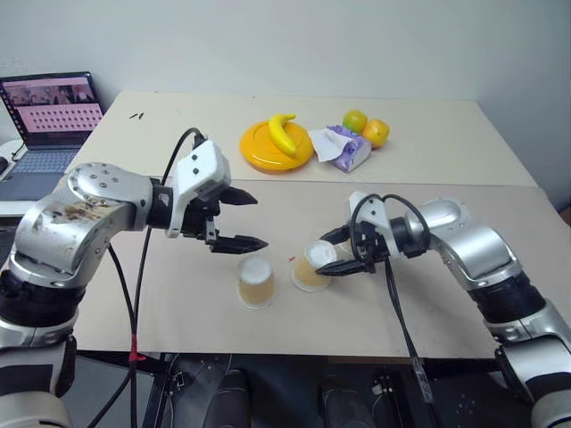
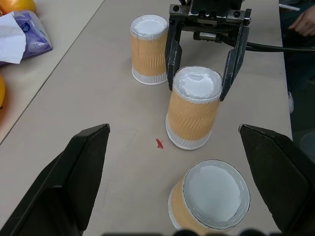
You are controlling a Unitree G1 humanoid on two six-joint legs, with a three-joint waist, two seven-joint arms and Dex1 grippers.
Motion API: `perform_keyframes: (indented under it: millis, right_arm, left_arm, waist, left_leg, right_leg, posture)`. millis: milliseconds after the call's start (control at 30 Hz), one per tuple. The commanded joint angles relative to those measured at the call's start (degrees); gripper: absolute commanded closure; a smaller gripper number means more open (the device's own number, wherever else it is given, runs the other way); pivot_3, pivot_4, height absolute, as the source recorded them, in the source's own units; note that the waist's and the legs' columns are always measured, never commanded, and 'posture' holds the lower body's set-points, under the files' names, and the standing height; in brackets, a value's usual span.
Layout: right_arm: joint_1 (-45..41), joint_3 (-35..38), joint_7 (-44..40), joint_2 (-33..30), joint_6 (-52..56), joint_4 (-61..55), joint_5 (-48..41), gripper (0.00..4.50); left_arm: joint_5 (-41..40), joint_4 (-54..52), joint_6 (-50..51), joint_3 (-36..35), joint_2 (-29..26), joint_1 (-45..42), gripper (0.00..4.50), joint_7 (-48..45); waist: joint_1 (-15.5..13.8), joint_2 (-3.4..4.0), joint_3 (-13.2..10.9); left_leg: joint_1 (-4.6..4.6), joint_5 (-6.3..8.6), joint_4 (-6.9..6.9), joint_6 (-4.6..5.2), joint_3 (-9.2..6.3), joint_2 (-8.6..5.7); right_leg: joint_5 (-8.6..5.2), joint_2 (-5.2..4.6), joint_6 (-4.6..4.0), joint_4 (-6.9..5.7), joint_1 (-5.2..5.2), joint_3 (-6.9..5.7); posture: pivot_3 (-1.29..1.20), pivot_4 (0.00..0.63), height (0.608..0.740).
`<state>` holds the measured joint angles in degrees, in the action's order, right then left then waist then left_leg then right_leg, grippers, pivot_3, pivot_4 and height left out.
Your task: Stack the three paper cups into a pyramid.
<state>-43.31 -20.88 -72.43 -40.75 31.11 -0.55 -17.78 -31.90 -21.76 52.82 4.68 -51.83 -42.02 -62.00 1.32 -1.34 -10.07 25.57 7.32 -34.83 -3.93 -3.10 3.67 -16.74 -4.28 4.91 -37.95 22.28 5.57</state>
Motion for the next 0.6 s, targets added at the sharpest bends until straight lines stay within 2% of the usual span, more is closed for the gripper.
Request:
perform_keyframes:
  millis: [33, 333, 400, 467, 500, 600]
  right_arm:
    - [-2.6, 0.2, -0.4, 1.3, -3.0, 2.5, 2.5, 1.71]
    - [-4.7, -0.7, 0.6, 4.7, -9.5, 11.4, 8.3, 1.71]
    - [-4.9, -0.6, 0.9, 5.3, -10.3, 12.7, 8.8, 0.73]
    - [-4.9, -0.5, 0.8, 5.6, -10.9, 13.3, 9.4, 0.2]
    - [-5.0, -0.4, 0.7, 5.8, -11.2, 13.7, 9.7, 0.05]
    - [-5.0, 0.6, 0.9, 6.3, -12.1, 14.1, 10.3, 0.05]
  left_arm:
    - [-1.7, -2.3, 0.8, -2.4, -0.5, -0.2, 0.0, 1.1]
    - [-2.7, -2.4, 1.3, -2.0, 0.0, -0.8, 0.0, 2.9]
    - [-2.8, -2.3, 1.2, -1.9, 0.0, -0.9, 0.0, 3.1]
    - [-2.9, -2.3, 1.1, -1.8, 0.0, -1.0, 0.0, 3.3]
    - [-2.9, -2.3, 1.2, -1.7, 0.1, -1.2, 0.0, 3.4]
    - [-3.0, -2.2, 1.2, -1.5, 0.4, -1.5, 0.0, 3.6]
  waist:
    - [0.0, 0.0, 0.0]
    - [0.4, 0.0, 0.0]
    - [0.5, -0.01, 0.0]
    - [0.6, -0.01, 0.0]
    - [0.6, -0.01, 0.0]
    - [0.8, -0.01, 0.0]
  left_leg:
    - [0.0, 0.0, 0.01, 0.0, 0.01, 0.0]
    - [-0.08, -0.01, 0.0, -0.02, 0.0, 0.02]
    - [-0.11, -0.01, 0.0, -0.02, 0.0, 0.03]
    - [-0.12, -0.03, -0.01, -0.05, 0.0, 0.03]
    - [-0.09, -0.04, 0.0, -0.06, -0.01, 0.02]
    - [-0.05, -0.03, 0.05, -0.06, 0.0, 0.02]
  right_leg:
    - [0.0, 0.0, 0.0, 0.0, 0.0, 0.0]
    - [-0.01, 0.03, 0.01, -0.04, -0.03, 0.0]
    - [0.0, 0.04, 0.01, -0.06, -0.06, 0.0]
    - [0.0, 0.04, 0.01, -0.07, -0.06, 0.0]
    - [-0.01, 0.04, 0.02, -0.07, -0.04, 0.0]
    - [0.02, 0.03, -0.03, -0.05, 0.0, 0.01]
  posture:
    - [0.0, 0.15, 0.732]
    - [0.0, 0.15, 0.732]
    - [0.0, 0.15, 0.732]
    - [0.0, 0.15, 0.732]
    - [0.0, 0.15, 0.732]
    - [0.0, 0.15, 0.732]
